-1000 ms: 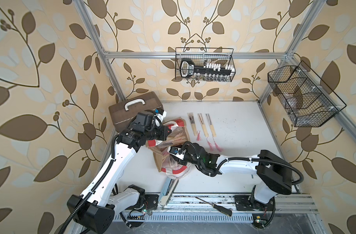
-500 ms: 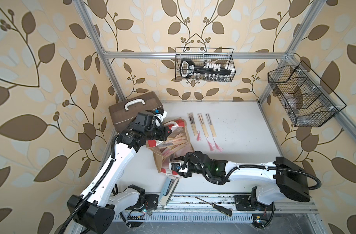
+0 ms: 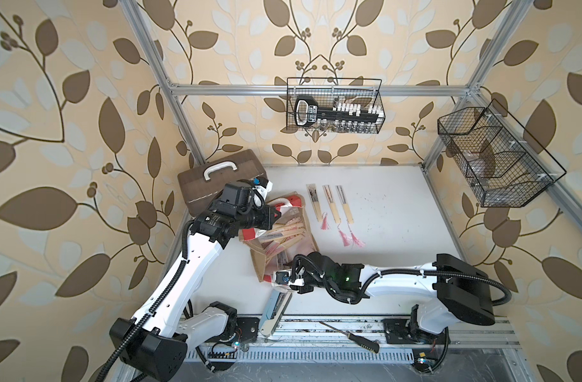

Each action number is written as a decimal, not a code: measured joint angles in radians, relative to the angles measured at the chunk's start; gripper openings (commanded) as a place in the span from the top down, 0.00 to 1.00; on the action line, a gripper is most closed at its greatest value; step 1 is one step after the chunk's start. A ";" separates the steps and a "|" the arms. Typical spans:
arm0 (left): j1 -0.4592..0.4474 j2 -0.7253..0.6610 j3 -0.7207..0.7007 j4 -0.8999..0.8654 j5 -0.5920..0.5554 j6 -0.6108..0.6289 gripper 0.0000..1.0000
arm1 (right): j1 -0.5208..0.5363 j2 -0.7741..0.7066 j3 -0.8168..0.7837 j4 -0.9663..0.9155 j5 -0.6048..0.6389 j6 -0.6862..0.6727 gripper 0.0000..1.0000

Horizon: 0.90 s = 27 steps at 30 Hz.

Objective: Take out the folding fans from the tote bags
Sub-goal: Pick up the folding fan from the canvas bag.

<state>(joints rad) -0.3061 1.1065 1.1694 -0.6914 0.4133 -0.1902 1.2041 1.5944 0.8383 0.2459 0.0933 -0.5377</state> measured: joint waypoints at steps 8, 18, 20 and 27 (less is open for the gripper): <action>0.000 0.000 0.000 0.000 0.002 0.000 1.00 | 0.005 0.048 0.049 -0.008 0.055 -0.020 0.53; 0.000 0.000 0.000 0.000 0.003 0.000 1.00 | 0.019 0.070 0.091 -0.068 0.082 -0.074 0.53; 0.000 0.000 0.000 0.000 0.003 0.000 1.00 | 0.019 0.070 0.103 -0.095 0.080 -0.086 0.53; 0.000 0.000 0.000 0.000 0.004 0.000 1.00 | 0.019 0.070 0.125 -0.155 0.061 -0.103 0.51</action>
<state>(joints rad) -0.3061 1.1065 1.1694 -0.6910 0.4171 -0.1902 1.2228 1.6642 0.9634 0.0906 0.1539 -0.6411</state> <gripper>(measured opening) 0.046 0.488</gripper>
